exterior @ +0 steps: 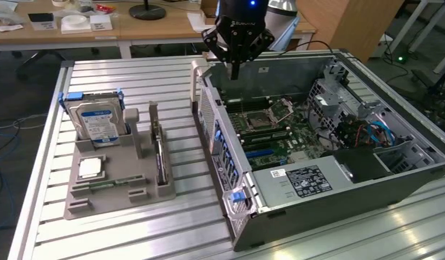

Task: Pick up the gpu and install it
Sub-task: 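Reach for the gpu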

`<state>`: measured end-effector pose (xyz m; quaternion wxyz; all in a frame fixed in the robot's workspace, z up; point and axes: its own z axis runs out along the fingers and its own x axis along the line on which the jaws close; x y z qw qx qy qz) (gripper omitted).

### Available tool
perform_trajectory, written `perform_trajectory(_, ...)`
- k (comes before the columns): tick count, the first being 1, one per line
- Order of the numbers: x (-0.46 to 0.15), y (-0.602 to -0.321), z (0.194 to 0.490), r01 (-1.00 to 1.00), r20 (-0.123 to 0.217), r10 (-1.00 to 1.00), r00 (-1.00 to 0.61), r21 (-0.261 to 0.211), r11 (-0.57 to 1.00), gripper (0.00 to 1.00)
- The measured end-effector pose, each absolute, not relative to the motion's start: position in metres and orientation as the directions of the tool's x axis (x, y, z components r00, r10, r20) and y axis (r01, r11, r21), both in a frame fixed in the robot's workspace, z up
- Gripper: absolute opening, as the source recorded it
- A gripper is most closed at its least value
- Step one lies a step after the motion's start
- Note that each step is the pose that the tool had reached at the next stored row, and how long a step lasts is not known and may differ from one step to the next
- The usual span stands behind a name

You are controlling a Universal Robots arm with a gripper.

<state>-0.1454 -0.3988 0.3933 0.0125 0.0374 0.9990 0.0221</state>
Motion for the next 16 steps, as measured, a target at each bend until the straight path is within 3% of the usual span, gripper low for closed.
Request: perform_trajectory(16,-0.172,-0.399,0.393,0.074,-0.023,0.075,-0.997,0.045,0.996,0.11)
